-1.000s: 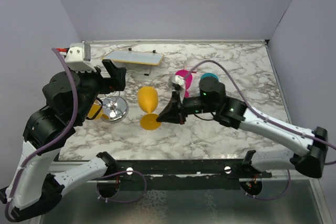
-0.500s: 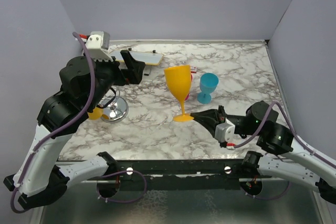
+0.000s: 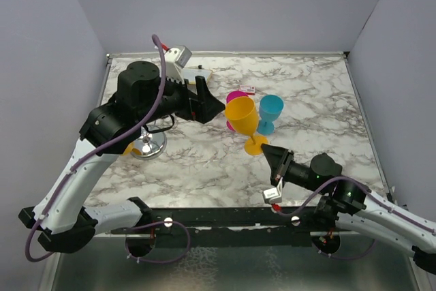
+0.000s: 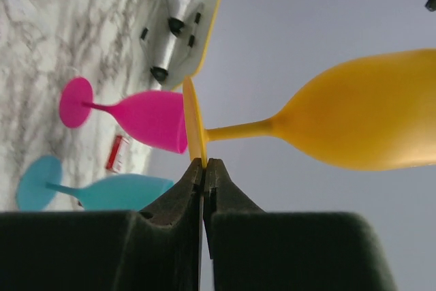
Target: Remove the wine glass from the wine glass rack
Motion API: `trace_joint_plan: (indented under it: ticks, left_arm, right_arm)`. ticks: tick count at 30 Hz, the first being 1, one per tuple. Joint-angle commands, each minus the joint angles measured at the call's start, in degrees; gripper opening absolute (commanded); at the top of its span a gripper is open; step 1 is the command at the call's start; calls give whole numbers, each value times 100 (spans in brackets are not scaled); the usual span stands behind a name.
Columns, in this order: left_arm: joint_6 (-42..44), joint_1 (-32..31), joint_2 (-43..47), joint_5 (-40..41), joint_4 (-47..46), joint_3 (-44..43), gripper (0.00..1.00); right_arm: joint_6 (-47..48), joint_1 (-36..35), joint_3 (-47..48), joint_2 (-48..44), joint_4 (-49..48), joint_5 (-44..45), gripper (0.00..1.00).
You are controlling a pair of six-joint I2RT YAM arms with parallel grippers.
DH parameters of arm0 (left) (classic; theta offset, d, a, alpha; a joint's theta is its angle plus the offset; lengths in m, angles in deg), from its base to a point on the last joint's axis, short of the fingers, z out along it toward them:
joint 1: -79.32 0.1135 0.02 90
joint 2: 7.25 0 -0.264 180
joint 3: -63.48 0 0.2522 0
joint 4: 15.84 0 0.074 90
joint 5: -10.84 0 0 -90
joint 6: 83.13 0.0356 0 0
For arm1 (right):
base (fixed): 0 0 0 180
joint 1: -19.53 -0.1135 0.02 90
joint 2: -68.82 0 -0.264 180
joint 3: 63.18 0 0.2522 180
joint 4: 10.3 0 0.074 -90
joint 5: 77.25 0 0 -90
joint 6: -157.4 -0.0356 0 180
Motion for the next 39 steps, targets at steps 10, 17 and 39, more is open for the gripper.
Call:
trace_joint_plan:
  ticks: [10, 17, 39]
  left_arm:
    - [-44, -8, -362, -1344, -18, 186, 76]
    - [-37, -11, -687, -1144, 190, 181, 60]
    - [268, -9, -993, -406, 852, -196, 0]
  right_arm:
    - [2008, -24, -345, -126, -973, 873, 1]
    - [2082, -19, -324, -98, -977, 777, 1]
    - [1781, -18, -275, 46, -369, 591, 25]
